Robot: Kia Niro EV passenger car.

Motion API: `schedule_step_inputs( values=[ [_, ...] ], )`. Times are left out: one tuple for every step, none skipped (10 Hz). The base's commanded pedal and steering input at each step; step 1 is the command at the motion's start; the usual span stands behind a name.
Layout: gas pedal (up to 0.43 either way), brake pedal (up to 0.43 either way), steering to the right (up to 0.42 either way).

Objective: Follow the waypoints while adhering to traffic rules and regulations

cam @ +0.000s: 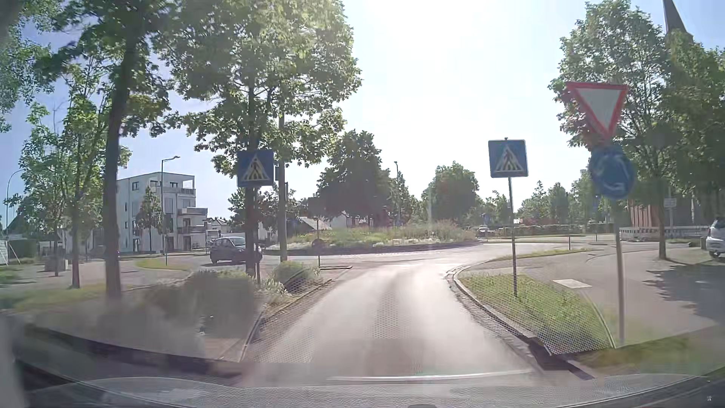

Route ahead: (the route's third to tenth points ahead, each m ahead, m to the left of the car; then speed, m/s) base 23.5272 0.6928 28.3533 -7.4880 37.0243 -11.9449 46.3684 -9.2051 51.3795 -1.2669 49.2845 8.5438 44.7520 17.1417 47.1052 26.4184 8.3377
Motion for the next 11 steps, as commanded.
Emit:
schedule_step_inputs(
  values=[
    [0.0,0.268,-0.004],
    [0.0,0.268,-0.001],
    [0.0,0.274,0.001],
    [0.0,0.274,0.002],
    [0.0,0.274,0.002],
    [0.0,0.274,0.006],
    [0.0,0.28,0.009],
    [0.0,0.28,0.008],
    [0.0,0.28,0.008],
    [0.0,0.293,0.01],
    [0.0,0.305,0.016]
  ],
)
